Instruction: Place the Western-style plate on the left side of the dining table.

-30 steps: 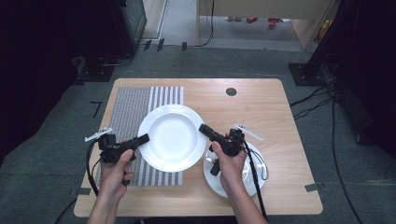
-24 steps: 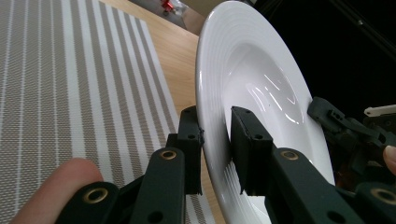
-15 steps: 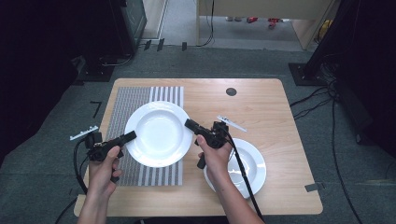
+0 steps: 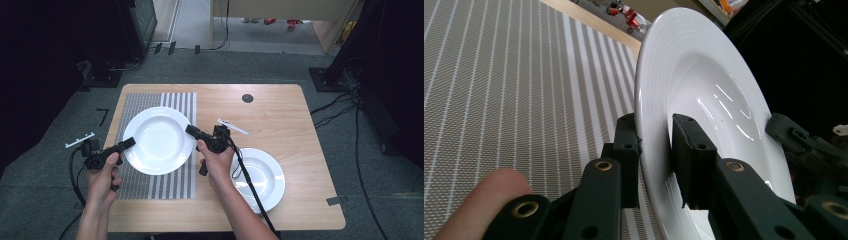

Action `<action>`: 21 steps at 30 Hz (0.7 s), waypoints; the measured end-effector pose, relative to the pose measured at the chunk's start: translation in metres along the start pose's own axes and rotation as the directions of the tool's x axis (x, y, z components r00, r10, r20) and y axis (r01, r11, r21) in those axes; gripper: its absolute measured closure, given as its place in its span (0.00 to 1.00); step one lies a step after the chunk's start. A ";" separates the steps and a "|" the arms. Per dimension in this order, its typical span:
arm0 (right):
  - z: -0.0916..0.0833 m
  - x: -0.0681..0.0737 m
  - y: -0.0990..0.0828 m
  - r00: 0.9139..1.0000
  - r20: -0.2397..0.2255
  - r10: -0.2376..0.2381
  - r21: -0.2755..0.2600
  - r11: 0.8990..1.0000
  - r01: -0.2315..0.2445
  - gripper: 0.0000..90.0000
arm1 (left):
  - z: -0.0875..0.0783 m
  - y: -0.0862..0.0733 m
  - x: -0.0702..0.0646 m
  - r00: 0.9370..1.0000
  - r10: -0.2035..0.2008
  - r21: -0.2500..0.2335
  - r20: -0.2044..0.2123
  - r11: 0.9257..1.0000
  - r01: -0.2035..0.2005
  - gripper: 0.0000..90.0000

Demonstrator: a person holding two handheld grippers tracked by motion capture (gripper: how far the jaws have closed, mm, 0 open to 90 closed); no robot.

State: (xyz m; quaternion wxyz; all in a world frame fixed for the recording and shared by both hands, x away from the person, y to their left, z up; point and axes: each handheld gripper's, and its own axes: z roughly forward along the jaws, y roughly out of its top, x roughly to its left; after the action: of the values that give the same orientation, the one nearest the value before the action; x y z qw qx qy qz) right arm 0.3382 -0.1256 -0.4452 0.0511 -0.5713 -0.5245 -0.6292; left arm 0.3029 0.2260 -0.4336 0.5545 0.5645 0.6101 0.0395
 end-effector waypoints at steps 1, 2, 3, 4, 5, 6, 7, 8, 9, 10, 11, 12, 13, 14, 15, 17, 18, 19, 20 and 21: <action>0.003 0.000 0.000 1.000 0.003 -0.006 -0.001 1.000 0.006 0.92 | 0.001 0.000 0.002 1.000 -0.003 0.000 -0.002 1.000 0.003 0.83; 0.005 0.000 0.000 1.000 0.003 -0.006 0.000 1.000 0.006 0.92 | 0.002 0.001 0.007 1.000 -0.013 0.000 -0.007 1.000 0.013 0.83; 0.010 0.000 -0.001 1.000 0.005 -0.006 0.007 1.000 0.006 0.92 | 0.003 0.002 0.010 1.000 -0.015 0.002 -0.012 1.000 0.015 0.82; 0.013 0.000 -0.002 1.000 0.007 -0.004 0.011 1.000 0.004 0.92 | 0.003 0.002 0.013 1.000 -0.017 0.004 -0.017 1.000 0.017 0.82; 0.015 -0.001 -0.002 1.000 0.009 -0.004 0.014 1.000 0.004 0.92 | 0.004 0.002 0.015 1.000 -0.020 0.003 -0.023 1.000 0.021 0.82; 0.018 -0.001 -0.003 1.000 0.011 -0.004 0.018 1.000 0.004 0.92 | 0.005 0.003 0.018 0.999 -0.024 0.005 -0.028 1.000 0.024 0.82; 0.021 -0.002 -0.003 1.000 0.013 -0.001 0.020 1.000 0.001 0.92 | 0.005 0.003 0.021 0.999 -0.033 0.003 -0.034 0.999 0.033 0.82; 0.025 -0.003 -0.004 1.000 0.015 -0.001 0.028 1.000 0.001 0.92 | 0.006 0.004 0.023 0.999 -0.038 0.004 -0.035 0.999 0.038 0.82; 0.028 -0.003 -0.005 1.000 0.018 0.000 0.031 1.000 -0.001 0.92 | 0.007 0.005 0.026 0.998 -0.048 0.001 -0.036 0.999 0.048 0.82; 0.031 -0.004 -0.005 1.000 0.019 0.001 0.035 0.999 -0.002 0.92 | 0.007 0.005 0.029 0.998 -0.052 0.001 -0.039 0.999 0.052 0.82; 0.034 -0.005 -0.005 1.000 0.020 0.005 0.035 0.999 -0.006 0.92 | 0.008 0.006 0.031 0.998 -0.054 0.002 -0.043 0.999 0.054 0.82; 0.037 -0.005 -0.005 1.000 0.021 0.005 0.038 0.999 -0.005 0.92 | 0.010 0.006 0.034 0.997 -0.059 0.003 -0.047 0.998 0.059 0.82; 0.040 -0.007 -0.005 1.000 0.024 0.003 0.039 0.999 -0.004 0.92 | 0.012 0.006 0.036 0.997 -0.064 0.005 -0.052 0.998 0.065 0.82; 0.043 -0.008 -0.005 1.000 0.028 0.003 0.041 0.999 -0.005 0.92 | 0.014 0.006 0.038 0.996 -0.068 0.007 -0.059 0.998 0.068 0.82; 0.046 -0.009 -0.004 0.999 0.036 0.004 0.044 0.999 -0.006 0.92 | 0.017 0.006 0.041 0.995 -0.068 0.012 -0.068 0.998 0.069 0.82; 0.052 -0.013 -0.005 0.999 0.050 0.005 0.048 0.999 -0.007 0.92 | 0.024 0.006 0.046 0.994 -0.073 0.024 -0.081 0.997 0.075 0.81; 0.055 -0.016 -0.005 0.998 0.058 0.010 0.054 0.998 -0.013 0.92 | 0.027 0.006 0.048 0.993 -0.073 0.028 -0.088 0.997 0.075 0.81; 0.057 -0.018 -0.005 0.998 0.064 0.016 0.056 0.998 -0.020 0.92 | 0.030 0.007 0.050 0.993 -0.072 0.032 -0.096 0.997 0.075 0.81; 0.060 -0.021 -0.005 0.997 0.070 0.019 0.057 0.998 -0.023 0.92 | 0.032 0.007 0.051 0.992 -0.070 0.035 -0.101 0.997 0.074 0.81; 0.061 -0.024 -0.006 0.997 0.072 0.024 0.060 0.998 -0.028 0.92 | 0.034 0.008 0.053 0.992 -0.065 0.040 -0.108 0.997 0.070 0.81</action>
State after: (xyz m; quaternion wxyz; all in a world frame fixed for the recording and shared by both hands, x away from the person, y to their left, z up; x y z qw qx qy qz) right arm 0.3835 -0.0915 -0.4792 0.0579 -0.5983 -0.5375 -0.5915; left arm 0.3460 0.2476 -0.4750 0.5097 0.5526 0.6584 0.0375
